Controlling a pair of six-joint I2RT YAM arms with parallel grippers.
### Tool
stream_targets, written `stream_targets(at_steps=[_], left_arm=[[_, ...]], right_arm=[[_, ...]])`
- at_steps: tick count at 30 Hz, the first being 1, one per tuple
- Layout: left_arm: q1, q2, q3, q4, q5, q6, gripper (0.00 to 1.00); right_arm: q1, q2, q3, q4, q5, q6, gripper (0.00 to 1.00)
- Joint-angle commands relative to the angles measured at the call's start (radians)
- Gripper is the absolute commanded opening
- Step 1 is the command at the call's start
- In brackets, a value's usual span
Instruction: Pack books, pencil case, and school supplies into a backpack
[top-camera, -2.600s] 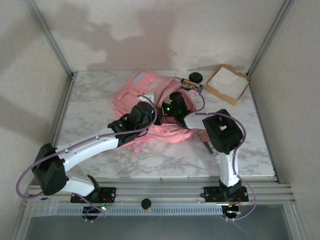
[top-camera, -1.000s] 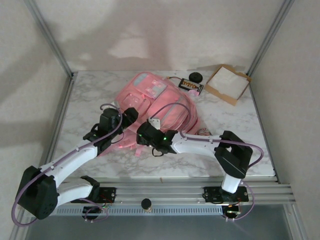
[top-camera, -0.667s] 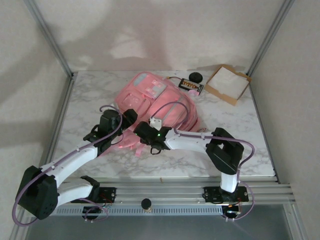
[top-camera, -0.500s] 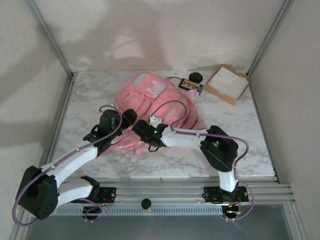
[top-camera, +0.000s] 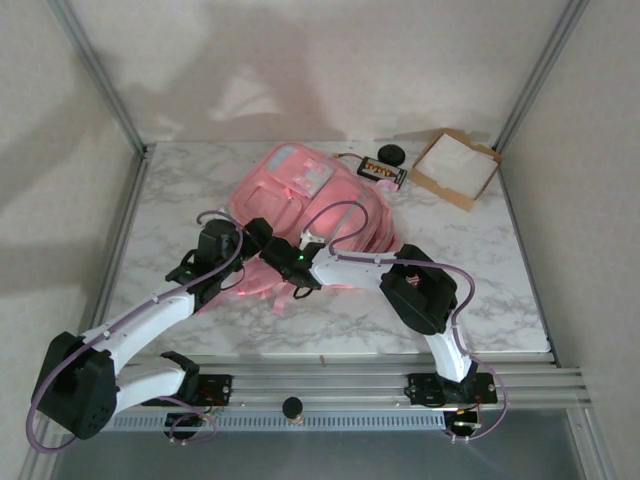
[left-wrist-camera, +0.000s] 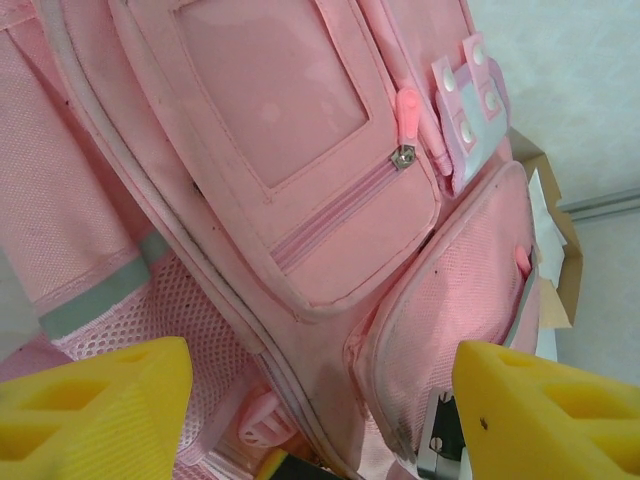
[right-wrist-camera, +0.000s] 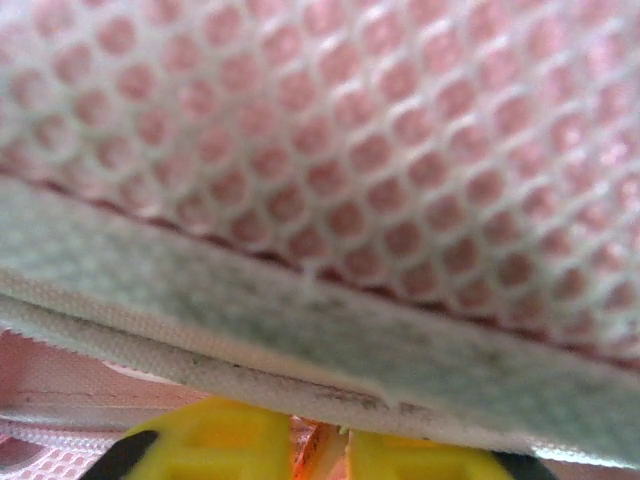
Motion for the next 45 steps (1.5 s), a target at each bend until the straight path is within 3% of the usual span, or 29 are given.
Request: stream_targets(at_steps=[1,6,13,16,24,30,33,38,45], left_arm=[[0.012,-0.003,-0.018,-0.002,0.006,-0.01,0.69],[0.012,-0.019,-0.038,0.008,0.036,-0.09,0.73],[0.012,0.019,-0.13,0.173,0.133,-0.338,0.75],[-0.004,0.061,-0.114,0.207,0.137,-0.378,0.76],[-0.087,0.217,-0.039,0.283,0.105,-0.469,0.68],[-0.102,0.307,0.013,0.356,0.123,-0.516,0.52],[-0.109,0.33,0.014,0.349,0.098,-0.537,0.37],[-0.078,0.339,0.0,0.323,0.076,-0.539,0.02],[0.025,0.297,0.001,0.237,0.069,-0.453,0.0]], right_arm=[[-0.028,-0.02,0.003,0.034,0.081,-0.019,0.09],[-0.018,-0.102,-0.016,0.055,0.086,-0.111,0.0],[-0.015,-0.247,-0.104,0.116,0.0,-0.275,0.0],[-0.015,-0.287,-0.125,0.129,-0.037,-0.335,0.0],[-0.033,-0.308,-0.134,0.19,-0.139,-0.433,0.0],[-0.034,-0.299,-0.133,0.211,-0.169,-0.481,0.0],[-0.036,-0.3,-0.13,0.221,-0.17,-0.497,0.0],[-0.046,-0.291,-0.108,0.177,-0.173,-0.508,0.0],[-0.053,-0.35,-0.166,0.091,-0.176,-0.491,0.0]])
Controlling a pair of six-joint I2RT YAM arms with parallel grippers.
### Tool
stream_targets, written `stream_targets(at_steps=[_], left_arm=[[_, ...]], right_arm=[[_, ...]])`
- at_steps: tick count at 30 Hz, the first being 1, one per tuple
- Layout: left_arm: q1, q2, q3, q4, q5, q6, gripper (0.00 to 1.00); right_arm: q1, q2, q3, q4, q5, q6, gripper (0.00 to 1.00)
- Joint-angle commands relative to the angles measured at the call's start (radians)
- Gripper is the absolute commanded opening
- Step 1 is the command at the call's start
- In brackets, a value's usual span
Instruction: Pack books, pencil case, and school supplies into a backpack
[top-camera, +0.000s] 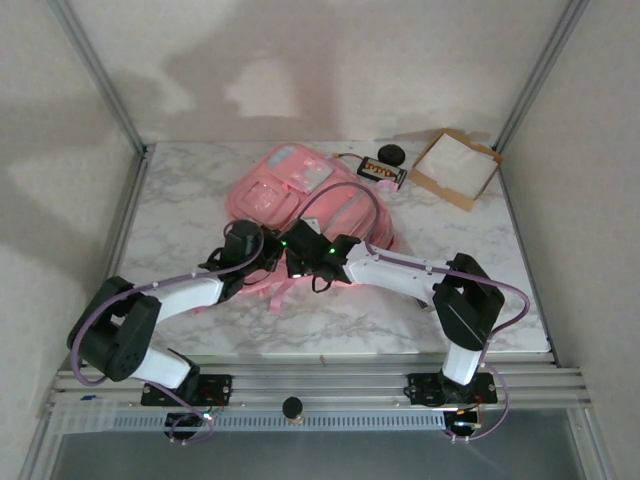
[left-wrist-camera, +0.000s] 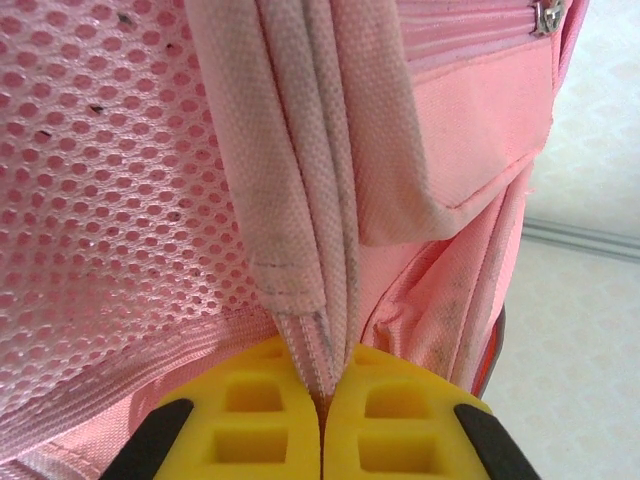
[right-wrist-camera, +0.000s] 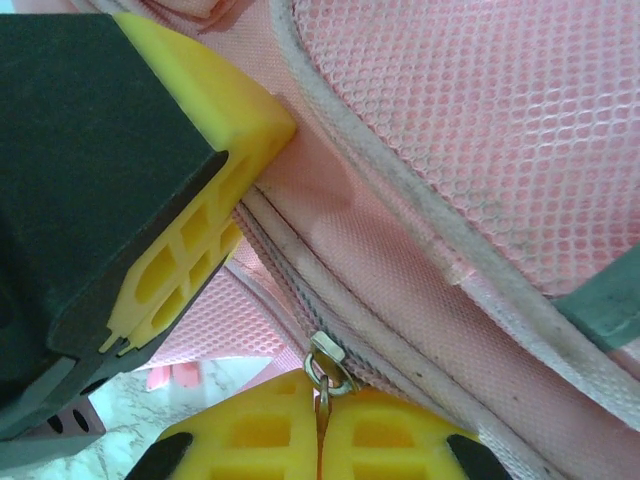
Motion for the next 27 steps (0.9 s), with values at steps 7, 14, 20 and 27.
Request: stream_targets(at_steps=[7,14,20,27], left_arm=[[0.22,-0.04,0.02,-0.18,-0.057,0.179,0.0],[0.359,-0.008,0.069,-0.235,-0.012,0.28,0.0],[0.444,0.104,0.208,-0.296,0.035,0.407,0.0],[0.431,-0.002,0.155,-0.224,0.172,0.345,0.61]], right_arm=[[-0.064,-0.188,-0.135,-0.132,0.006,0.017,0.0],[-0.18,-0.238,-0.176,-0.198,-0.007,-0.067,0.0],[-0.264,-0.229,-0.136,-0.151,-0.029,-0.151,0.0],[-0.147,-0.179,-0.102,0.019,-0.187,-0.108,0.0]])
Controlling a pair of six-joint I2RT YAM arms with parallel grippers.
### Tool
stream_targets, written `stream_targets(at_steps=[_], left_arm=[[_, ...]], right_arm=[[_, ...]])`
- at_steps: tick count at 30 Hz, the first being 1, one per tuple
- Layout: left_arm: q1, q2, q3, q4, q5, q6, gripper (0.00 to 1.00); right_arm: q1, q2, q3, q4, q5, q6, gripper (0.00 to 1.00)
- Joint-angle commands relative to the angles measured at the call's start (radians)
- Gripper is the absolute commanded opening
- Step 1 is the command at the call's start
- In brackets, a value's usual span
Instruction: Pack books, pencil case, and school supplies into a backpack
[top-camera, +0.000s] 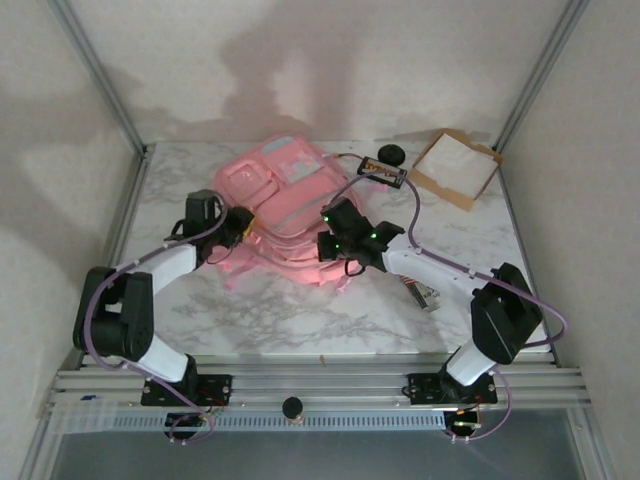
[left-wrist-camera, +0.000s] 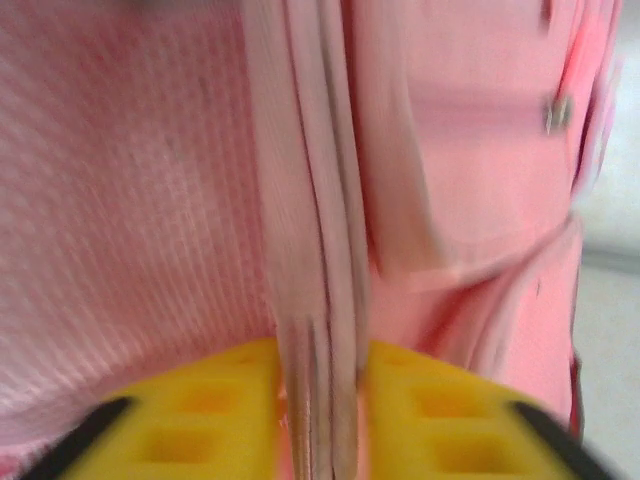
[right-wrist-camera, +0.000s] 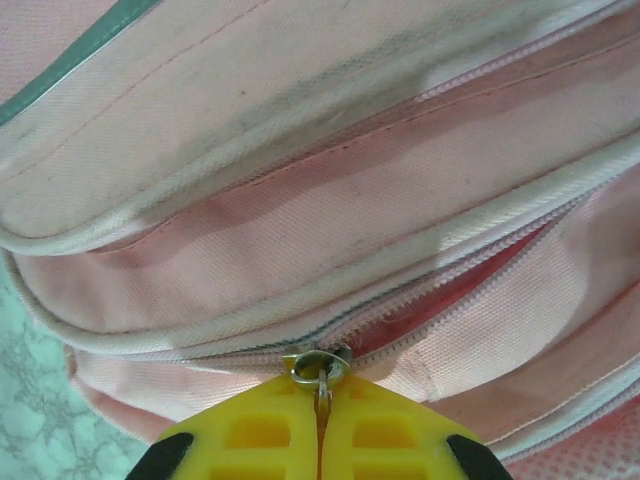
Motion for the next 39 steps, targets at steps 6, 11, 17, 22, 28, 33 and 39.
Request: stream_targets(at_steps=[6,11,17,22,28,33,39], left_arm=[[-0.022,-0.381,-0.325,0.078,-0.154,-0.283,0.75],[-0.193,-0.506,-0.417,0.137,-0.266,-0.5,0.73],[-0.321,-0.447,-0.364,0.154,-0.317,-0.556,0.62],[-0.402,-0.403,-0.381,0.179,-0.36,-0.647,0.53],[-0.442,-0.359,-0.356,0.194,-0.425,-0.696,0.31],[-0.478,-0.303,-0.322,0.208,-0.413,-0.713,0.26],[-0.502,-0.314,-0.34,0.192,-0.474,-0.748,0.09]], right_arm=[[0.12,0.087,0.04,0.136,-0.096,0.116,0.0],[0.165,0.15,0.102,0.171,-0.112,0.128,0.0],[0.167,0.12,0.071,0.14,-0.064,0.126,0.0],[0.165,0.122,0.08,0.143,-0.066,0.11,0.0],[0.168,0.132,0.078,0.177,-0.1,0.108,0.0],[0.167,0.141,0.095,0.172,-0.088,0.093,0.0],[0.167,0.15,0.108,0.149,-0.069,0.081,0.0]])
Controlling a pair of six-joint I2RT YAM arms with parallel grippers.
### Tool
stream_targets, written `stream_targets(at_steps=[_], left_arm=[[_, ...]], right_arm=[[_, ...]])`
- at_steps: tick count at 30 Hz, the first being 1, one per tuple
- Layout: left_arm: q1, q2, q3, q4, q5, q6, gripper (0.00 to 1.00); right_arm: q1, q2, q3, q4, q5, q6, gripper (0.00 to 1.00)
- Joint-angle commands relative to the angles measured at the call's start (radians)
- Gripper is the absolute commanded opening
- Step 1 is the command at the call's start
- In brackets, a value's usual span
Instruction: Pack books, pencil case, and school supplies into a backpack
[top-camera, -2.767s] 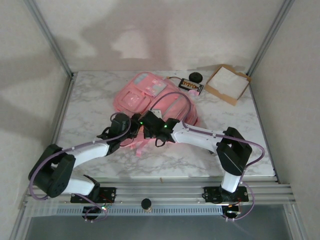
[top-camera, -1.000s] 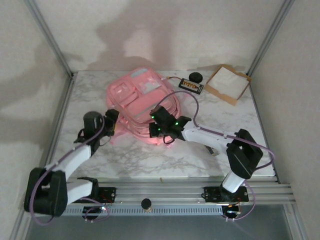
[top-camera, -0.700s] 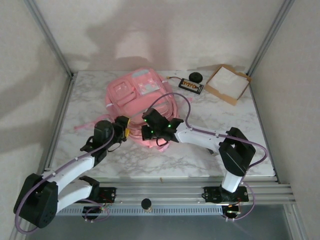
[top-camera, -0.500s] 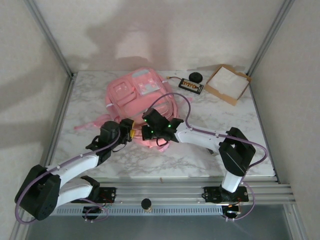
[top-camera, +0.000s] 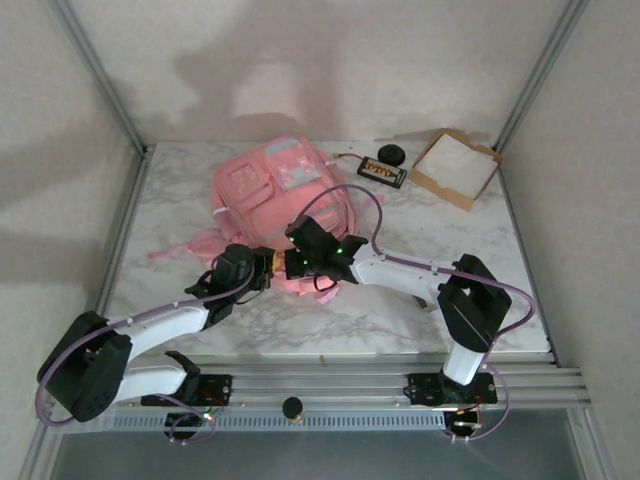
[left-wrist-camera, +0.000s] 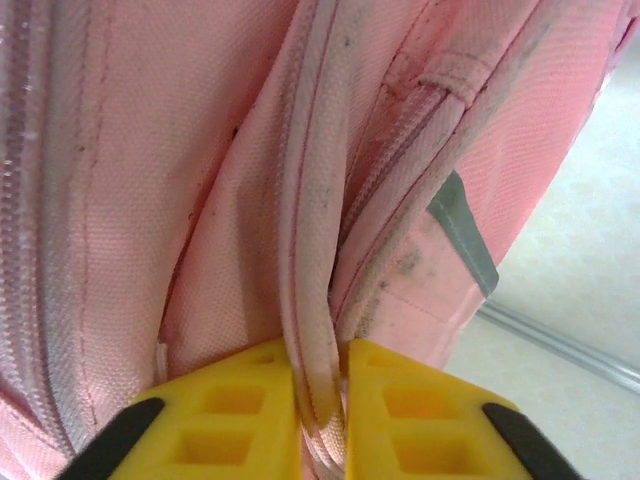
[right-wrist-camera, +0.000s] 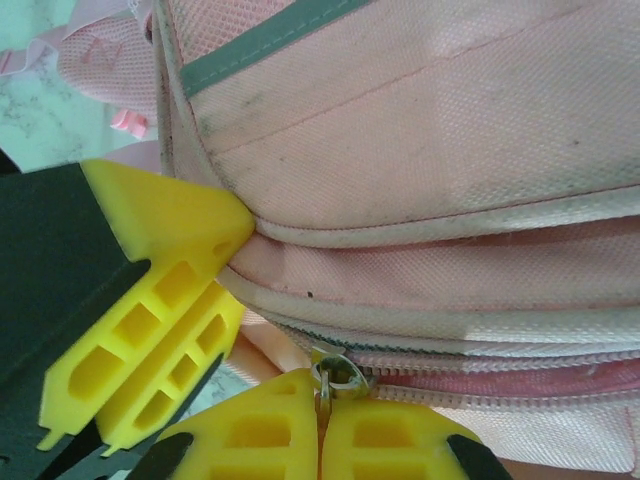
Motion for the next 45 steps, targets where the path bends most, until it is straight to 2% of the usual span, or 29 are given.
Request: stream_targets(at_steps=[1,4,8,13,17,23,26,28,30,31,32,33,36,38,40,42,45], left_arm=[[-0.014,0.0,0.018,0.024,-0.028,-0.015,0.07],[0.013,0.027,0.046,-0.019,0.001,0.034,0.0],[0.063,-0.002,0.016,-0.026,-0.004,0.069,0.0],[0.157,-0.119,0.036,-0.22,-0.051,0.2,0.0],[0.268,-0.176,0.009,-0.276,-0.032,0.289,0.0],[0.504,-0.095,0.068,-0.301,0.088,0.539,0.0],[0.605,0.047,0.195,-0.343,0.145,0.691,0.0],[0.632,0.088,0.245,-0.347,0.157,0.717,0.0],[0.633,0.067,0.233,-0.266,0.22,0.689,0.0],[0.622,0.041,0.226,-0.245,0.233,0.667,0.19],[0.607,0.012,0.222,-0.244,0.234,0.65,0.45],[0.597,-0.015,0.215,-0.253,0.235,0.635,0.58],[0.58,-0.134,0.142,-0.266,0.251,0.547,0.73],[0.536,-0.222,0.07,-0.272,0.231,0.453,0.79],[0.465,-0.287,0.012,-0.29,0.187,0.348,0.8],[0.379,-0.331,-0.048,-0.24,0.146,0.239,0.79],[0.246,-0.322,-0.071,-0.176,0.077,0.119,0.78]], right_arm=[[0.011,-0.006,0.045,0.028,-0.002,-0.028,0.0],[0.01,-0.022,0.042,-0.026,0.047,-0.043,0.0],[-0.017,-0.075,-0.013,-0.088,0.086,-0.05,0.0],[-0.104,-0.175,-0.143,-0.107,0.066,-0.055,0.0],[-0.204,-0.216,-0.183,-0.109,0.045,-0.108,0.0],[-0.343,-0.129,-0.122,-0.07,0.057,-0.238,0.0],[-0.288,-0.131,-0.09,-0.042,0.044,-0.265,0.0],[-0.213,-0.136,-0.074,-0.024,0.036,-0.272,0.0],[-0.169,-0.12,-0.052,-0.033,0.028,-0.247,0.0],[-0.158,-0.113,-0.051,-0.032,0.014,-0.229,0.0],[-0.153,-0.11,-0.054,-0.017,-0.005,-0.211,0.0],[-0.151,-0.111,-0.064,0.004,-0.024,-0.199,0.0],[-0.148,-0.099,-0.067,0.027,-0.036,-0.183,0.0],[-0.144,-0.09,-0.057,0.025,-0.041,-0.185,0.0],[-0.142,-0.088,-0.061,0.031,-0.04,-0.186,0.0],[-0.141,-0.086,-0.063,0.038,-0.044,-0.184,0.0],[-0.139,-0.084,-0.066,0.045,-0.039,-0.183,0.0]])
